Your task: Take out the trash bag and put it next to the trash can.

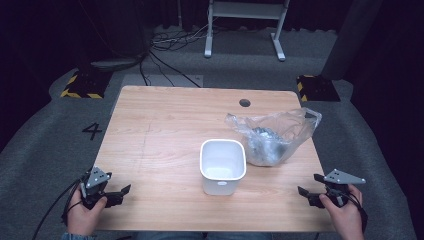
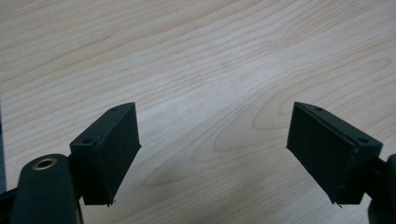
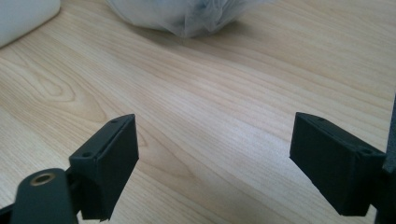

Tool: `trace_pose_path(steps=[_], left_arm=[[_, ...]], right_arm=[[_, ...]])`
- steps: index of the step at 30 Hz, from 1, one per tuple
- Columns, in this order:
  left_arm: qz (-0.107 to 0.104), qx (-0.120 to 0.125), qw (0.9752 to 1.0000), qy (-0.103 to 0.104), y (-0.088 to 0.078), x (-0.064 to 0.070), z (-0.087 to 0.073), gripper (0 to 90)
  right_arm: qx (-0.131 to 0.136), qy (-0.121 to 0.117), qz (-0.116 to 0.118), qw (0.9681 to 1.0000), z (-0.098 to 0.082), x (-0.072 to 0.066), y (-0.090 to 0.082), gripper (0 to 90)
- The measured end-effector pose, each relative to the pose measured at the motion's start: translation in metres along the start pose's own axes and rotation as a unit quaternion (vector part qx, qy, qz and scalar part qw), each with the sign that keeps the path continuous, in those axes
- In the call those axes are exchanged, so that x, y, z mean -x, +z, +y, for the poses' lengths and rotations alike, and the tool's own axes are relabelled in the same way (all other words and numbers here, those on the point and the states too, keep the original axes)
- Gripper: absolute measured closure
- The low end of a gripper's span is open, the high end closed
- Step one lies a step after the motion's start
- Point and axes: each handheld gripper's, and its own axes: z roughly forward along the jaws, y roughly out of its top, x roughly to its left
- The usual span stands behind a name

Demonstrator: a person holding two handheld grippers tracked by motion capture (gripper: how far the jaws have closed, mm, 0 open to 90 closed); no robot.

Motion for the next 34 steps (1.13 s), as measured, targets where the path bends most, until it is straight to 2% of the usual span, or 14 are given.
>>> trace_pose_path(steps=[3, 6, 9, 11, 12, 15, 21, 23, 25, 34], left_arm=[[0.006, -0.014, 0.9999, 0.006, 0.004, -0.002, -0.003, 16.7], [0.0, -0.017, 0.9998, 0.005, 0.008, -0.004, -0.006, 16.7], [-0.004, -0.022, 0.9997, 0.014, 0.011, -0.006, -0.007, 16.7], [-0.015, -0.024, 0.9995, 0.012, 0.014, -0.008, -0.007, 16.6], [-0.022, -0.021, 0.9995, 0.002, 0.017, -0.011, -0.007, 16.5], [-0.016, -0.01, 0.9998, -0.006, 0.02, -0.013, -0.007, 15.0], [-0.015, -0.013, 0.9998, -0.003, 0.022, -0.013, -0.006, 13.7], [-0.015, -0.014, 0.9998, -0.001, 0.022, -0.014, -0.005, 12.6], [-0.015, -0.013, 0.9998, -0.005, 0.024, -0.014, -0.005, 12.2], [-0.014, -0.016, 0.9998, -0.002, 0.025, -0.014, -0.003, 10.7]], right_arm=[[-0.004, 0.001, -0.002, 1.0, -0.005, 0.0, 0.003, 15.6], [-0.01, 0.0, -0.007, 0.9999, -0.011, 0.0, 0.007, 15.5], [-0.01, -0.008, -0.007, 0.9999, -0.015, 0.0, 0.011, 15.5], [-0.017, -0.01, -0.005, 0.9998, -0.018, 0.0, 0.014, 15.5], [-0.02, -0.009, -0.004, 0.9998, -0.019, 0.0, 0.016, 15.5], [-0.024, -0.007, -0.003, 0.9997, -0.022, 0.002, 0.022, 14.5], [-0.023, -0.011, 0.0, 0.9997, -0.022, 0.003, 0.023, 13.5], [-0.026, -0.006, -0.007, 0.9996, -0.022, 0.003, 0.024, 7.3], [-0.04, 0.01, -0.024, 0.9989, -0.02, 0.005, 0.027, 0.0], [-0.041, 0.007, -0.02, 0.9989, -0.019, 0.006, 0.028, 0.0]])
